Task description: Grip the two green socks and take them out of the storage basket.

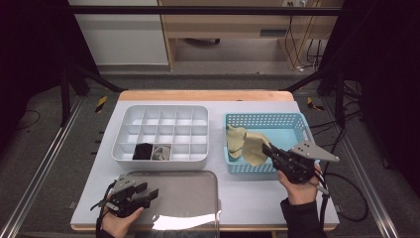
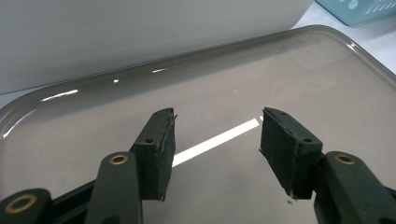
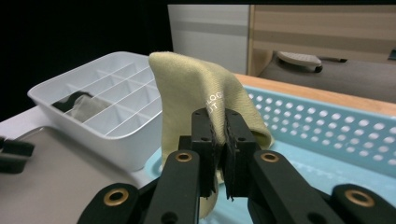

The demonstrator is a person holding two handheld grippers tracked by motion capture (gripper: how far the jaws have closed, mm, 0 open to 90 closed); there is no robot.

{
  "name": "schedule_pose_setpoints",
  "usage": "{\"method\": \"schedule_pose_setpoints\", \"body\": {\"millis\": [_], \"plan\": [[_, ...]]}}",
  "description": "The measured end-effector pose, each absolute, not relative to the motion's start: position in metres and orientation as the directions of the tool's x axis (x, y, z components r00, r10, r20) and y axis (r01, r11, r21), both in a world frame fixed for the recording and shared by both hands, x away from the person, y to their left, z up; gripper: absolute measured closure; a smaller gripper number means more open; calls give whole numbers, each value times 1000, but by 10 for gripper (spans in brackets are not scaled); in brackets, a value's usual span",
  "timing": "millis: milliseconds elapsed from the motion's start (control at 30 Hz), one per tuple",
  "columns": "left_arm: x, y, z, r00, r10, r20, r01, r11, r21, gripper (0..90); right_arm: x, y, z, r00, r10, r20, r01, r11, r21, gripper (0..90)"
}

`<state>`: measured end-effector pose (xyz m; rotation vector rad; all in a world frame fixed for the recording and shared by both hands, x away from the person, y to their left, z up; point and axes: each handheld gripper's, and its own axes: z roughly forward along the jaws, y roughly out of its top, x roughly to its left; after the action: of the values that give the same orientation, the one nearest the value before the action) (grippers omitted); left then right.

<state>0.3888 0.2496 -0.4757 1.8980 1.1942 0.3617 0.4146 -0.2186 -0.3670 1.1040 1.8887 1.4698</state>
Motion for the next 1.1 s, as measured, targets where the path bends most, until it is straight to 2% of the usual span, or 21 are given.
{"method": "schedule_pose_setpoints", "body": {"millis": [533,1100], "plan": [[388,250,-474,500,847,-181,595,-184,783,444,376,-206,-401,-609,783,130,354,121,927,845],[385,251,-472,497,851,-171,589,-186,786,446,379,-192,-448,-622,763,177,491,203,847,842]]}}
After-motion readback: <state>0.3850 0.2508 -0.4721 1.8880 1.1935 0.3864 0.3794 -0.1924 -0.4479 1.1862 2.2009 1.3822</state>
